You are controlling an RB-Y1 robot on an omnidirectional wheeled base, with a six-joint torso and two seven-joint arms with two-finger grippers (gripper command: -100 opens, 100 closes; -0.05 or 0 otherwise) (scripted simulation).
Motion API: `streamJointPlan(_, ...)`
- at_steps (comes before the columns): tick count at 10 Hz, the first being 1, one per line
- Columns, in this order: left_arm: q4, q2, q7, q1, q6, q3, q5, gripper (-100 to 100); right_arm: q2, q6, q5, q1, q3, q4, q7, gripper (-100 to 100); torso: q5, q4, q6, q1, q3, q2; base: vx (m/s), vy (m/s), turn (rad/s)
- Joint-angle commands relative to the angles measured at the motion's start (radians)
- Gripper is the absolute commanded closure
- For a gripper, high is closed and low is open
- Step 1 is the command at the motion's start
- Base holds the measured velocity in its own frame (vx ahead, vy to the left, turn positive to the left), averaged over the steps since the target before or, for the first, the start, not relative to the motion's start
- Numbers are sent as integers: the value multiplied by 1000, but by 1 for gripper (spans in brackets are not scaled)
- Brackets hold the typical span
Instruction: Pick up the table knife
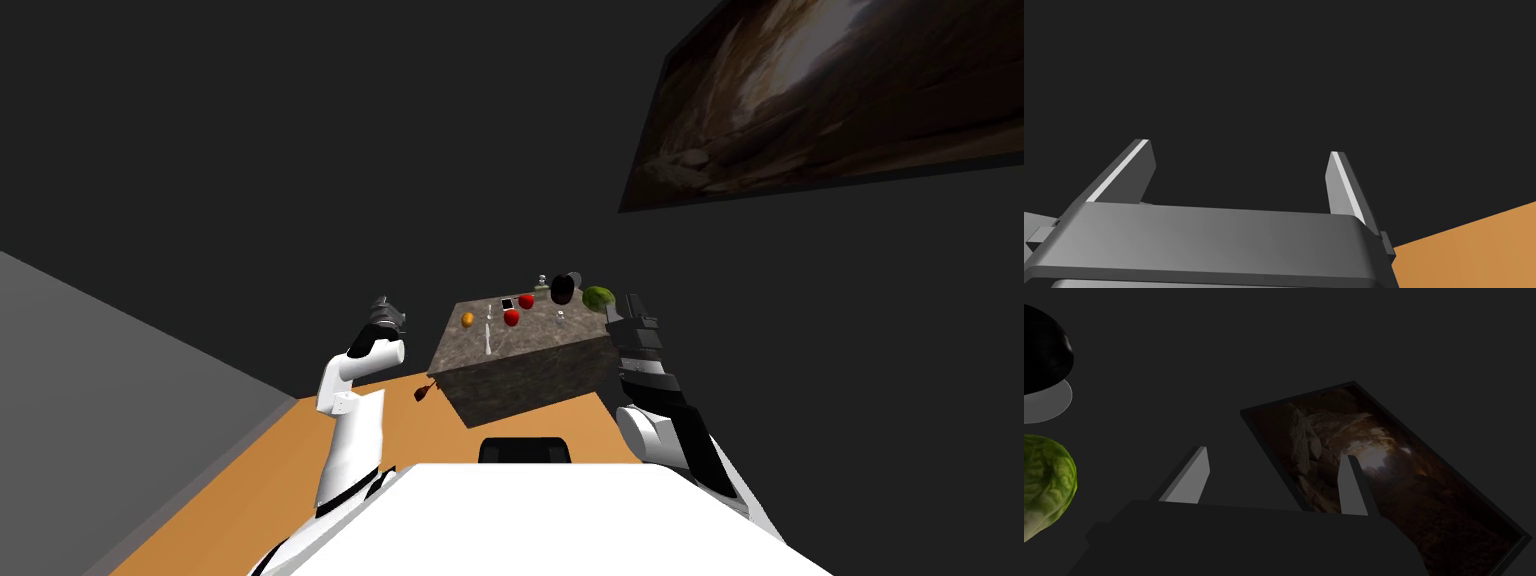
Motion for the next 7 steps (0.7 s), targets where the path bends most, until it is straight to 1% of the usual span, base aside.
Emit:
streamJointPlan(1, 34, 4, 23, -26, 50, 18, -8, -100, 0, 0, 0, 0, 0, 0, 0, 0, 0, 0, 0, 0, 0, 0, -10, -27, -51)
streamJointPlan(2, 34, 4, 23, -26, 67, 18, -8, -100, 0, 0, 0, 0, 0, 0, 0, 0, 0, 0, 0, 0, 0, 0, -2, -12, 8)
streamJointPlan(3, 70, 10, 66, -66, 107, 51, -18, -100, 0, 0, 0, 0, 0, 0, 0, 0, 0, 0, -1, 1, 0, 0, -2, -21, -88)
streamJointPlan(4, 70, 10, 66, -66, 140, 51, -18, -100, 0, 0, 0, 0, 0, 0, 0, 0, 0, 0, 0, 0, 0, 0, -1, -27, -54)
streamJointPlan(5, 70, 10, 66, -66, 152, 51, -18, -100, 0, 0, 0, 0, 0, 0, 0, 0, 0, 0, 0, 0, 0, -1, -2, -18, 4)
streamJointPlan(6, 108, 16, 109, -105, 189, 82, -28, -100, 0, 0, 0, 0, 0, 0, 0, 0, 0, 0, -1, 1, 0, -1, 1, -32, -66)
streamJointPlan(7, 108, 16, 109, -105, 215, 82, -28, -100, 0, 0, 0, 0, 0, 0, 0, 0, 0, 0, 0, 0, 0, -1, -1, -32, -74)
